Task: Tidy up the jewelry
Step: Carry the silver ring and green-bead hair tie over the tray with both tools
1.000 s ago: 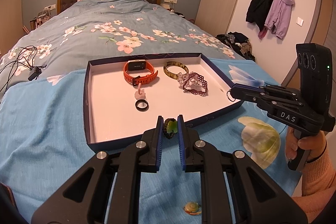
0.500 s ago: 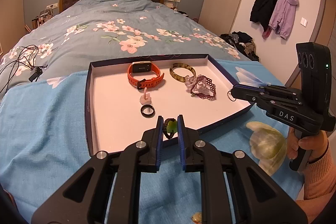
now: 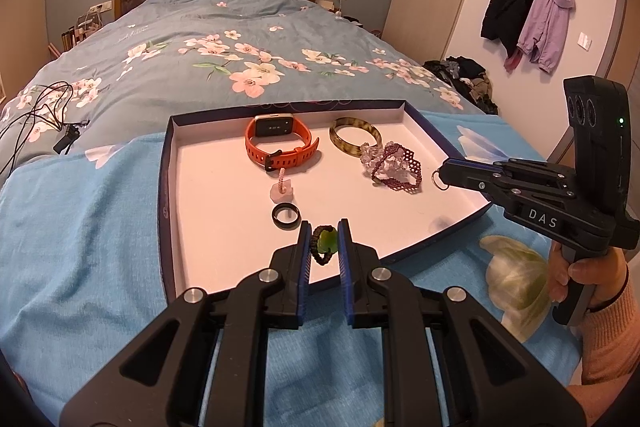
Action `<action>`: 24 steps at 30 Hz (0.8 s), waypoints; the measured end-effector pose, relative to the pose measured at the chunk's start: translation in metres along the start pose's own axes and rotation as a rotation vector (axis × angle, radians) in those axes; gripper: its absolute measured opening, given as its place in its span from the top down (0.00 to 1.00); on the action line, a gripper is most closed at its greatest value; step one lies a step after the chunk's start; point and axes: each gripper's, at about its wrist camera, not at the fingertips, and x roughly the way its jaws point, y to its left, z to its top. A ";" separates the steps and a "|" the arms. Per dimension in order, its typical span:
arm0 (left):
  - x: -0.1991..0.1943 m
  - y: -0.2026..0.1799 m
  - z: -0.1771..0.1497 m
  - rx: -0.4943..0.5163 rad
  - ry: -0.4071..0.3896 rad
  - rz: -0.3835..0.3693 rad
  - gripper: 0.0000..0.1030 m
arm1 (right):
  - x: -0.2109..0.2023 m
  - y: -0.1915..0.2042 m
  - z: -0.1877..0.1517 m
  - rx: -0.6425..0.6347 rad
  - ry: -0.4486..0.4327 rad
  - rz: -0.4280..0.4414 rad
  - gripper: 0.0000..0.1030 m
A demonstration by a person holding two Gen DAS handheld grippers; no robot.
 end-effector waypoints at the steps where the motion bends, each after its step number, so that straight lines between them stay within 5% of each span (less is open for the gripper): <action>1: 0.001 0.000 0.001 0.000 0.000 0.001 0.87 | 0.001 0.000 0.000 -0.001 0.002 0.000 0.97; 24: 0.030 0.007 0.011 -0.015 0.049 0.041 0.87 | 0.033 -0.006 0.008 -0.011 0.074 -0.043 0.97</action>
